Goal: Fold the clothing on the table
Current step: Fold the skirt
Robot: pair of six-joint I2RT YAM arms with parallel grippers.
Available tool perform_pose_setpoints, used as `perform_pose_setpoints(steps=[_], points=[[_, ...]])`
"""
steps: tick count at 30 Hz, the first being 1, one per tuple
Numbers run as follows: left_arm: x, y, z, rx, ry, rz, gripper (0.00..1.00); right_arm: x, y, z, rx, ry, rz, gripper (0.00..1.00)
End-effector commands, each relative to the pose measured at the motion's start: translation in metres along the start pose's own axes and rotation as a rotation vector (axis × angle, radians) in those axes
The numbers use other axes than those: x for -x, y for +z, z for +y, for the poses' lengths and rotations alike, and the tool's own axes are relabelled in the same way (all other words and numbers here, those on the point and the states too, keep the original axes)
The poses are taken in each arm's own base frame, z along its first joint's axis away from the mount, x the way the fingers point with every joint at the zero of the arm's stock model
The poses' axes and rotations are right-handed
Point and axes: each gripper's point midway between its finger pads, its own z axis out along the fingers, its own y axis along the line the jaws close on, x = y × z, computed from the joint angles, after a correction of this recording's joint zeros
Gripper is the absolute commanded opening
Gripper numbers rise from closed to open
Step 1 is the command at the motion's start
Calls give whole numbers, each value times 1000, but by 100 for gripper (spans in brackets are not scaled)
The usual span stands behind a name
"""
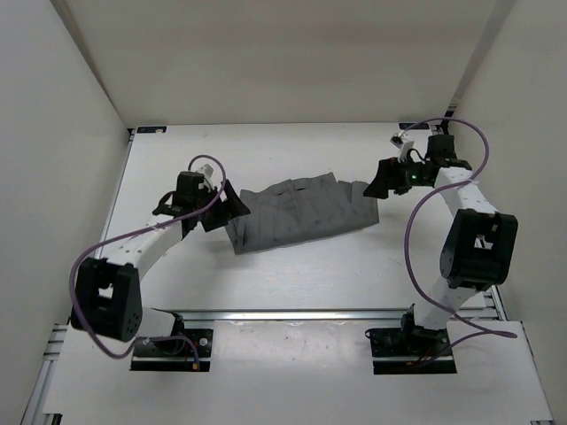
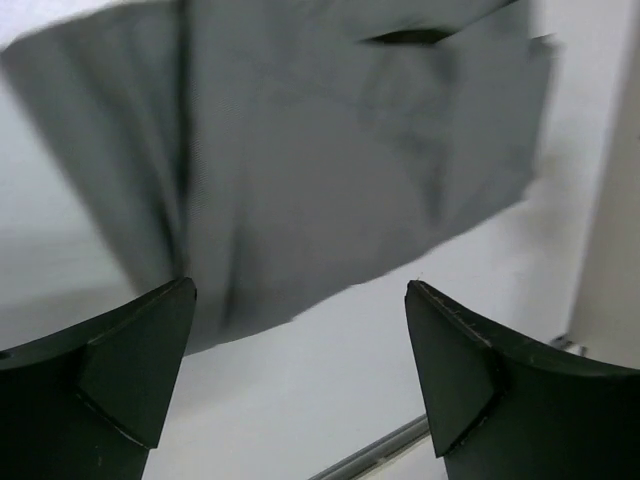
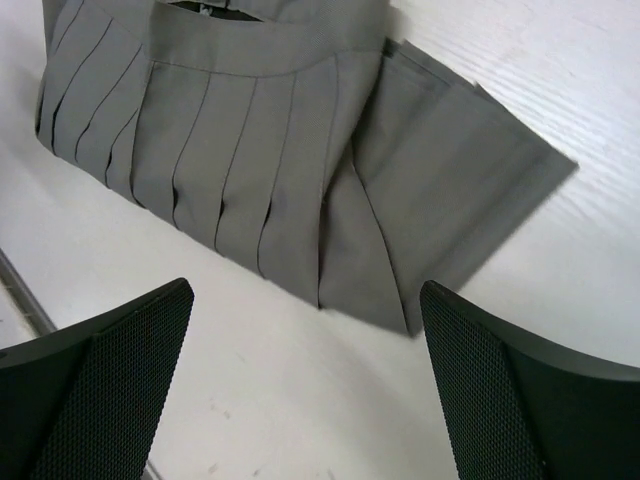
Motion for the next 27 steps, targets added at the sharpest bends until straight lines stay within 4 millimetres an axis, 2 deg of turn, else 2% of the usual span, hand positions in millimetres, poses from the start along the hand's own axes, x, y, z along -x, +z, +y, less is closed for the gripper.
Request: perform_pose_setpoints(steps=[1, 2, 4, 8, 9, 10, 11, 12, 13, 14, 15, 16, 18, 19, 20, 22, 24, 26, 27], points=[[-4, 9, 19, 107, 47, 52, 94, 12, 23, 3, 40, -133, -45, 100], [-4, 10, 16, 102, 57, 59, 93, 9, 29, 3, 51, -135, -34, 99], [13, 18, 18, 109, 35, 39, 89, 3, 43, 10, 88, -141, -3, 100], [36, 32, 21, 101, 48, 40, 88, 25, 57, 7, 197, -5, 23, 95], [33, 37, 24, 105, 49, 57, 87, 34, 62, 6, 199, 2, 17, 94], [41, 41, 20, 84, 49, 49, 87, 33, 67, 1, 159, -38, 25, 95], [46, 42, 18, 80, 52, 39, 86, 36, 72, 5, 145, -93, 33, 96], [49, 46, 16, 74, 50, 35, 86, 33, 76, 2, 114, -139, 61, 97], [53, 49, 9, 50, 58, 21, 86, 28, 82, 7, 123, -168, 89, 97], [51, 54, 13, 58, 52, 23, 87, 28, 84, 10, 128, -173, 97, 97], [54, 55, 7, 43, 54, 12, 87, 27, 85, 6, 127, -135, 104, 97], [50, 63, 13, 52, 47, 30, 87, 25, 88, 0, 129, -62, 104, 98], [43, 68, 26, 89, 30, 64, 85, 27, 83, -13, 107, 35, 79, 99], [39, 70, 30, 97, 21, 76, 85, 21, 83, -15, 97, 51, 88, 100], [36, 71, 34, 98, 16, 73, 85, 19, 74, -23, 76, 61, 83, 99], [32, 71, 43, 99, -12, 62, 84, 1, 70, -27, 65, 111, 116, 99], [27, 68, 59, 124, -66, 54, 83, -7, 64, -33, 64, 217, 100, 100], [27, 70, 68, 144, -65, 54, 83, -18, 51, -44, 69, 333, 70, 99], [32, 70, 69, 148, -55, 45, 84, -23, 48, -40, 85, 361, 73, 99]])
